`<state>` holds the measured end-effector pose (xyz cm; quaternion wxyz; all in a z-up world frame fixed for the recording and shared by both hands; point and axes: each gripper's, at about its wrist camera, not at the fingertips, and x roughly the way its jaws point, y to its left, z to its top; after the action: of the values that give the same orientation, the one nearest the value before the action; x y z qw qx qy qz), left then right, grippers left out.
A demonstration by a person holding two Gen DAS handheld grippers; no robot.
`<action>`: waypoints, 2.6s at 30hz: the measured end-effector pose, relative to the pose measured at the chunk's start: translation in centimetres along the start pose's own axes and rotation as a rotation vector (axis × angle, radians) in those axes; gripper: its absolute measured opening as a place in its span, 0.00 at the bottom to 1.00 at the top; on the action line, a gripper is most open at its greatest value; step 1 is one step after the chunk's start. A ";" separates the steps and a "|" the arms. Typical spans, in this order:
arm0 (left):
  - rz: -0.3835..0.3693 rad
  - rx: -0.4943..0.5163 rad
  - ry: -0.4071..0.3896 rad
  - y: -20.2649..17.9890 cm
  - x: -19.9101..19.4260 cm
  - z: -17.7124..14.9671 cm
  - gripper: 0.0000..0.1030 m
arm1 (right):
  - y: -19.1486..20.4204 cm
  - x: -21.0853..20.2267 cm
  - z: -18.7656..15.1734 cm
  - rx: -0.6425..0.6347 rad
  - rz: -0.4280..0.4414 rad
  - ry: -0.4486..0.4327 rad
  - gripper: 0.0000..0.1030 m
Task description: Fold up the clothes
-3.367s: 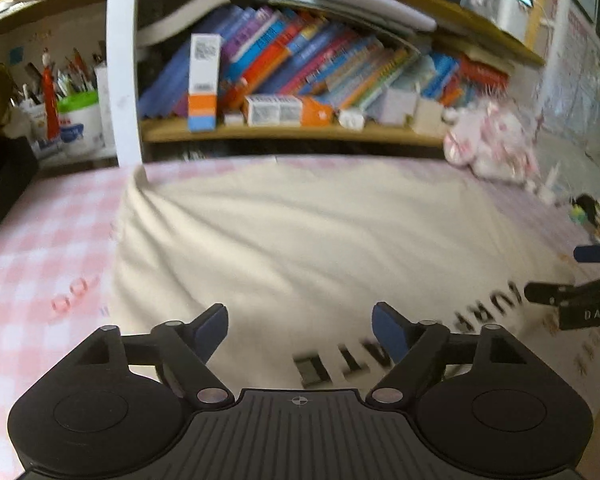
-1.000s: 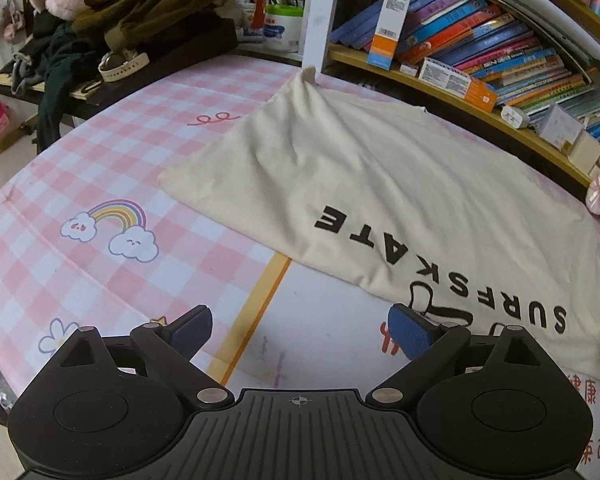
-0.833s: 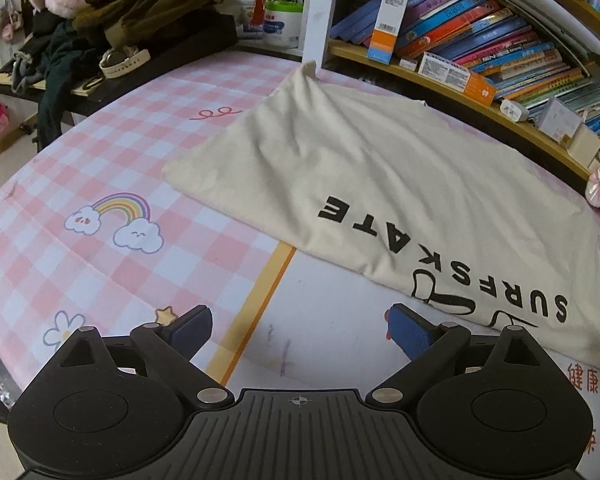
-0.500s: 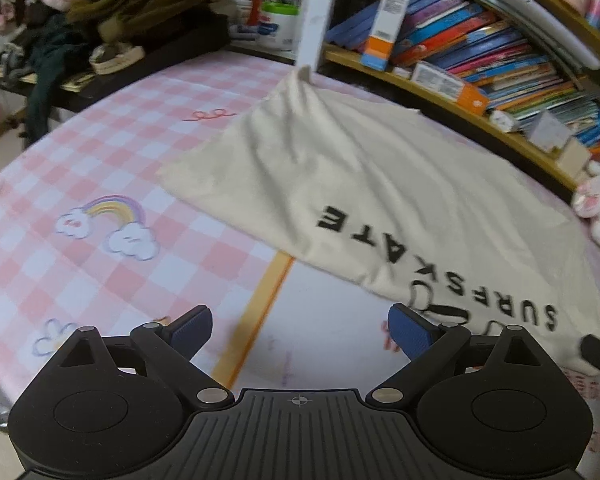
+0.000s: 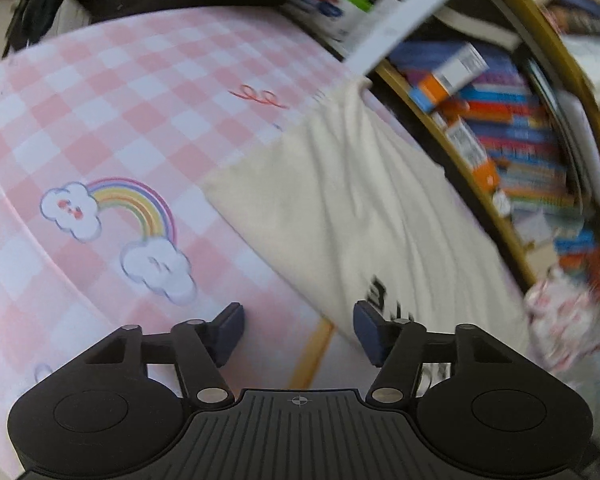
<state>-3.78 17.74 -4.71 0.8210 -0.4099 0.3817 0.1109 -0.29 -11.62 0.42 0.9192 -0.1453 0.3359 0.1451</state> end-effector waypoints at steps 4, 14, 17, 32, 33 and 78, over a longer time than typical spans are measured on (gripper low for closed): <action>-0.145 -0.275 0.041 4.5 1.1 2.4 0.47 | 3.5 0.0 1.0 -0.035 -0.022 0.006 1.00; -0.232 -0.458 0.122 8.1 3.5 6.6 0.39 | 11.8 -0.2 3.4 -0.145 -0.002 -0.033 1.00; -0.248 -0.471 0.145 8.8 3.9 7.4 0.37 | 14.3 -0.1 4.2 -0.188 0.031 -0.048 1.00; -0.444 -0.161 0.130 5.9 1.3 9.7 0.03 | 24.6 4.8 8.0 -0.637 0.160 -0.010 0.48; -0.453 -0.152 0.136 5.9 1.3 9.7 0.04 | 25.3 5.1 8.2 -0.667 0.169 -0.007 0.38; -0.396 0.303 0.107 -2.3 4.1 8.7 0.05 | 24.9 20.2 26.4 -0.428 0.082 0.472 0.90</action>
<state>4.82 22.30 -3.04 0.8575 -0.3540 0.3491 -0.1323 20.66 24.25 2.22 0.7580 -0.3512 0.5073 0.2116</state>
